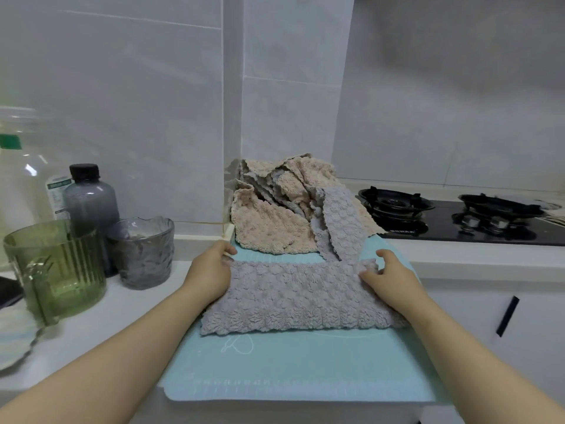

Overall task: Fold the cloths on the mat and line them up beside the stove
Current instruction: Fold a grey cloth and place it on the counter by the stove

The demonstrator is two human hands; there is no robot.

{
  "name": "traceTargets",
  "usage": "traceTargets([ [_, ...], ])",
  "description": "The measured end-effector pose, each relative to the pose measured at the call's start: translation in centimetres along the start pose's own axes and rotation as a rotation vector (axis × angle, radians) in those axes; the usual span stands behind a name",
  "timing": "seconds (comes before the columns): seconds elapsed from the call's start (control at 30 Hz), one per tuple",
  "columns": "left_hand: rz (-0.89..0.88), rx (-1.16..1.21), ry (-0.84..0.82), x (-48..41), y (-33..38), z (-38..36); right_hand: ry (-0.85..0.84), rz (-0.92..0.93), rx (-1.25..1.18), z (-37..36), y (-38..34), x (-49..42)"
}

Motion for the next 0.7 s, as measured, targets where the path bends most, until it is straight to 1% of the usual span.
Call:
traceTargets([
  [0.07, -0.099, -0.199, -0.053, 0.6, 1.5, 0.3, -0.039, -0.025, 0.145, 0.3, -0.1, 0.5],
  [0.1, -0.166, -0.286, -0.023, 1.2, 2.6, 0.6, -0.062, -0.038, 0.200, 0.4, -0.1, 0.8],
  [0.17, -0.325, -0.322, 0.050, 3.1, 5.2, 0.7, -0.098, -0.065, 0.261, 0.7, -0.1, 1.4],
  [0.2, -0.398, -0.313, 0.005, 4.0, 6.1, 0.0, -0.110, -0.088, 0.271, 0.8, 0.0, 1.6],
  [0.23, -0.441, -0.328, -0.101, 4.9, 6.6, -1.0, -0.115, -0.112, 0.266, 1.0, 0.3, 1.9],
  [0.3, -0.400, -0.470, -0.371, 6.5, 6.1, -3.6, -0.118, -0.146, 0.208, 1.1, 0.9, 2.2],
  [0.33, -0.368, -0.567, -0.457, 7.1, 5.5, -4.5, -0.119, -0.154, 0.178, 1.1, 1.2, 2.3],
  [0.37, -0.346, -0.643, -0.492, 7.4, 5.0, -5.0, -0.122, -0.156, 0.162, 1.1, 1.5, 2.4],
  [0.47, -0.329, -0.701, -0.495, 7.8, 4.8, -5.1, -0.131, -0.166, 0.126, 1.5, 1.6, 3.3],
  [0.6, -0.305, -0.691, -0.572, 7.7, 5.4, -4.6, -0.097, -0.181, -0.036, 2.2, 0.7, 4.5],
  [0.63, -0.326, -0.684, -0.569, 7.7, 5.7, -4.2, -0.072, -0.179, -0.094, 2.3, 0.5, 4.7],
  [0.7, -0.425, -0.686, -0.493, 7.5, 5.9, -3.2, -0.033, -0.173, -0.213, 2.4, 0.1, 5.0],
])
Point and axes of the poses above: each hand's wrist, its own x-axis away from the middle knuckle, its own z-axis out of the back of the hand, y = z × x, the point moved 4 cm from there along -x, towards the middle knuckle, and after that the axes turned 2 degrees about -x, right-handed, at the moved point
